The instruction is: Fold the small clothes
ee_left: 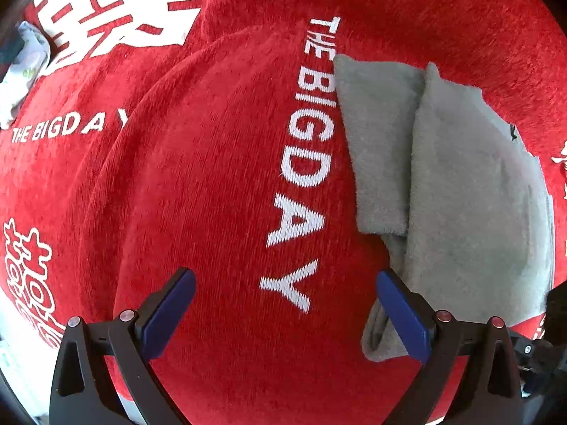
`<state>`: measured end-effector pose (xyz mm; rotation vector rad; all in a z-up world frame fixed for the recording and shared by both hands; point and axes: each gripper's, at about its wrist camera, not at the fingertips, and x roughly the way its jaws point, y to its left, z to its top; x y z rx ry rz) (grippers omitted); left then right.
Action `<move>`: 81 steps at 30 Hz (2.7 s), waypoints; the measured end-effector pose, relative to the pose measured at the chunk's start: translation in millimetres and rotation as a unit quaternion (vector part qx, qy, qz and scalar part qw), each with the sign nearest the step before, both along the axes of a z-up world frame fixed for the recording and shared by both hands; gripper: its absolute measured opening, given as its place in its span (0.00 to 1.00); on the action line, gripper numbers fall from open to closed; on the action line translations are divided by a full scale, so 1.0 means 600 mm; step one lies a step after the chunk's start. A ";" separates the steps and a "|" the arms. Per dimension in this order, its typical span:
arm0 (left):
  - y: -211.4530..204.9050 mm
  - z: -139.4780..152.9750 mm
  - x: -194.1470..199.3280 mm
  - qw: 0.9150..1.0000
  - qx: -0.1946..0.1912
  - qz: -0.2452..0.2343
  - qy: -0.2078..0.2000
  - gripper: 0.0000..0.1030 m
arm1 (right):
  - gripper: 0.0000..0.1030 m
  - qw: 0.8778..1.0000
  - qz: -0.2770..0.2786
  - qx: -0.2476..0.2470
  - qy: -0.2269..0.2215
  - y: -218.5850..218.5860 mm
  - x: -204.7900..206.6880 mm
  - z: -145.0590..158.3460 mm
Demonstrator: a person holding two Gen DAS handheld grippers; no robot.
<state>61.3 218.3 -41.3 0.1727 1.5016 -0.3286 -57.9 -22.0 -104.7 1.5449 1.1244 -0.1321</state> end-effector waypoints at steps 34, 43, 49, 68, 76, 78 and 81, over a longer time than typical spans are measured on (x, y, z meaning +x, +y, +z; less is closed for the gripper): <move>0.036 0.037 -0.009 1.000 -0.004 -0.006 -0.022 0.99 | 0.07 0.999 -0.002 -0.025 0.027 0.048 0.027 -0.038; -0.005 0.042 -0.009 0.999 -0.001 -0.021 -0.035 0.99 | 0.31 0.987 0.132 -0.092 0.011 0.038 0.012 0.046; -0.074 0.043 0.028 0.997 -0.010 -0.037 -0.064 0.99 | 0.31 0.962 0.099 -0.253 0.035 -0.107 -0.040 0.126; -0.108 0.007 0.073 0.997 0.025 -0.040 -0.056 0.99 | 0.51 0.971 0.040 -0.227 0.062 -0.157 -0.097 0.106; -0.100 0.018 0.068 0.998 0.025 -0.039 -0.050 0.99 | 0.59 0.980 0.054 -0.186 0.042 -0.109 -0.086 0.095; -0.097 0.018 0.063 0.998 0.025 -0.038 -0.048 0.99 | 0.59 0.982 0.055 -0.177 0.042 -0.100 -0.081 0.087; -0.091 0.022 0.056 0.998 0.025 -0.038 -0.046 0.99 | 0.59 0.984 0.054 -0.163 0.042 -0.087 -0.077 0.074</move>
